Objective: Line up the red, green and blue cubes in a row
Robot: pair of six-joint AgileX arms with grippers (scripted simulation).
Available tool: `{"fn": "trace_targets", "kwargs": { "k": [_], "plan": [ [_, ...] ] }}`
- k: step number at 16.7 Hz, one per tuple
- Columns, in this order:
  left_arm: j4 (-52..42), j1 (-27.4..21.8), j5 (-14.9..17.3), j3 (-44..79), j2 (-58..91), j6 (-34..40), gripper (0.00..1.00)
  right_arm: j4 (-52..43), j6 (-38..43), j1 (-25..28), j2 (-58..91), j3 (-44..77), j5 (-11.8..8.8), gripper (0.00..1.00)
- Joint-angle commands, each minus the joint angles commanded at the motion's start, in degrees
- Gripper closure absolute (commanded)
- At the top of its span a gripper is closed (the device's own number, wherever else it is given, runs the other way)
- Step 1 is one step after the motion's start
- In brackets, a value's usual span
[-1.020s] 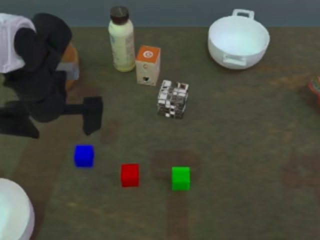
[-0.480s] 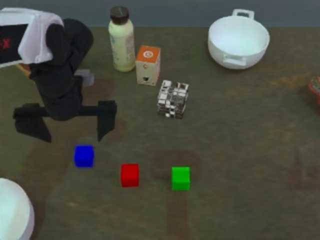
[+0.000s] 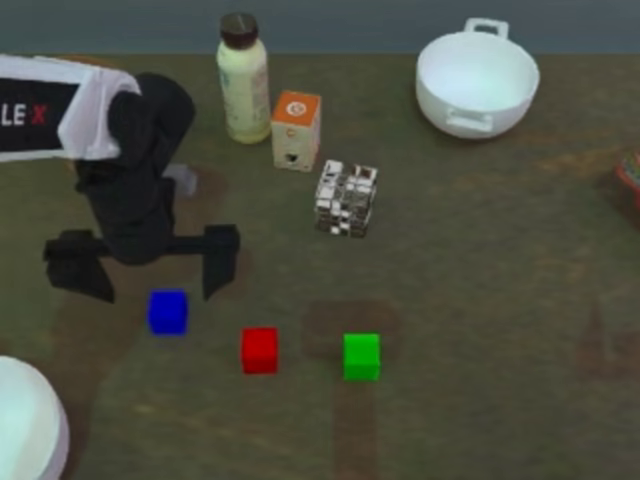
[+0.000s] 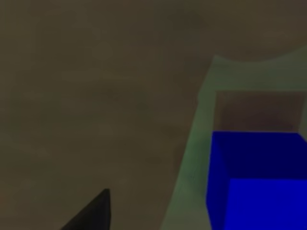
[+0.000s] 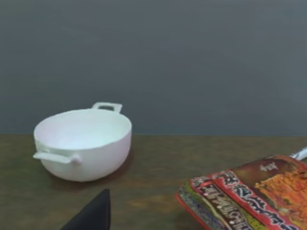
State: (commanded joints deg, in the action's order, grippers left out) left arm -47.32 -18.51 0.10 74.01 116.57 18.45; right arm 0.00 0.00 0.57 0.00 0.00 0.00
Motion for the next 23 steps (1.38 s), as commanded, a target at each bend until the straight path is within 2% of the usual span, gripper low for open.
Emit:
{"fn": "trace_targets", "kwargs": {
  "k": [4,8,21,23],
  "plan": [
    [7.30,-0.01,0.03,-3.66,3.65,-0.04,0.00,0.00,0.00,0.00,0.00,0.00,0.00,0.00],
    [7.84,-0.01,0.03,-3.98,3.97,-0.04,0.00,0.00,0.00,0.00,0.00,0.00,0.00,0.00],
    [7.84,-0.01,0.03,-3.98,3.97,-0.04,0.98,0.00,0.00,0.00,0.00,0.00,0.00,0.00],
    [7.84,-0.01,0.03,-3.98,3.97,-0.04,1.00,0.00,0.00,0.00,0.00,0.00,0.00,0.00]
  ]
}}
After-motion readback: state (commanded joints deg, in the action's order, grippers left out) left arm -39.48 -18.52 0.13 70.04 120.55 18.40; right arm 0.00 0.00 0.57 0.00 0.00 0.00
